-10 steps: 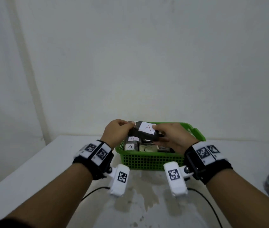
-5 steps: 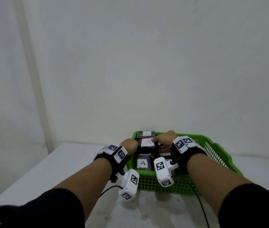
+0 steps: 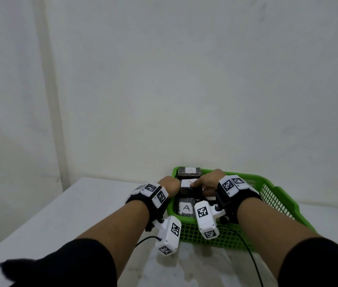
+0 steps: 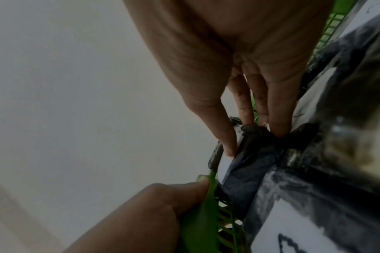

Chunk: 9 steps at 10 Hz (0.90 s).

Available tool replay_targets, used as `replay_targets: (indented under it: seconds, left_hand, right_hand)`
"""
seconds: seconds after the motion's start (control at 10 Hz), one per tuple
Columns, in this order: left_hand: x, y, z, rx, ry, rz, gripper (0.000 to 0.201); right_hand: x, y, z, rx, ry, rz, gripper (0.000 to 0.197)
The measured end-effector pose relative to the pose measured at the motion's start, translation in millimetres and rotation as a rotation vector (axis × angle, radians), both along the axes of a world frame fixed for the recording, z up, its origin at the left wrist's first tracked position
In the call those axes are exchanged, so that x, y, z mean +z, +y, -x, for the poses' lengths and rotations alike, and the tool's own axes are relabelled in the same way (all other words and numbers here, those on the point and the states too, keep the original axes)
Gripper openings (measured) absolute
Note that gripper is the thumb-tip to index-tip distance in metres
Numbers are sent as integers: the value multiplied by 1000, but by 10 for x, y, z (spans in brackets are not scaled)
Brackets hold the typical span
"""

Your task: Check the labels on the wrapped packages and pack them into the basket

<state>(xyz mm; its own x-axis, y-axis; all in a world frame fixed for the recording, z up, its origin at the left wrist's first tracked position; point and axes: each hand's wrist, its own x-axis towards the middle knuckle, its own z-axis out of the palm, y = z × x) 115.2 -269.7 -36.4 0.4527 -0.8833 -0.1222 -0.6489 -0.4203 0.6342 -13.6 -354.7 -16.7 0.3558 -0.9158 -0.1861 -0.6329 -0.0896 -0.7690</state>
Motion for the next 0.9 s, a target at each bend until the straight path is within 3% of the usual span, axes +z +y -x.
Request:
replay_targets:
  seconds: [0.1, 0.2, 0.3, 0.5, 0.6, 0.7, 0.8, 0.9]
  left_hand:
    - [7, 11, -3, 181, 265, 121, 40]
    - [16, 4, -16, 120, 158, 42, 44]
    - [69, 31, -11, 79, 108, 8, 44]
    - [86, 128, -90, 56, 235, -5, 40]
    - [130, 229, -130, 56, 221, 16, 46]
    - [166, 420, -164, -2, 204, 12, 51]
    - [178, 781, -165, -92, 112, 33, 36]
    - [132, 1343, -191, -128, 16, 99, 43]
  right_hand:
    - [-4, -30, 0, 3, 35, 31, 33]
    - [-12, -74, 6, 31, 72, 35, 29]
    - [-33, -117, 17, -33, -16, 9, 31]
    - [144, -71, 185, -27, 7, 136, 34]
    - [277, 122, 385, 18, -46, 242, 36]
    - [428, 418, 653, 61, -131, 350, 34]
    - [624, 727, 1021, 85, -262, 461, 29]
    - [935, 1216, 1522, 41, -445, 700, 25]
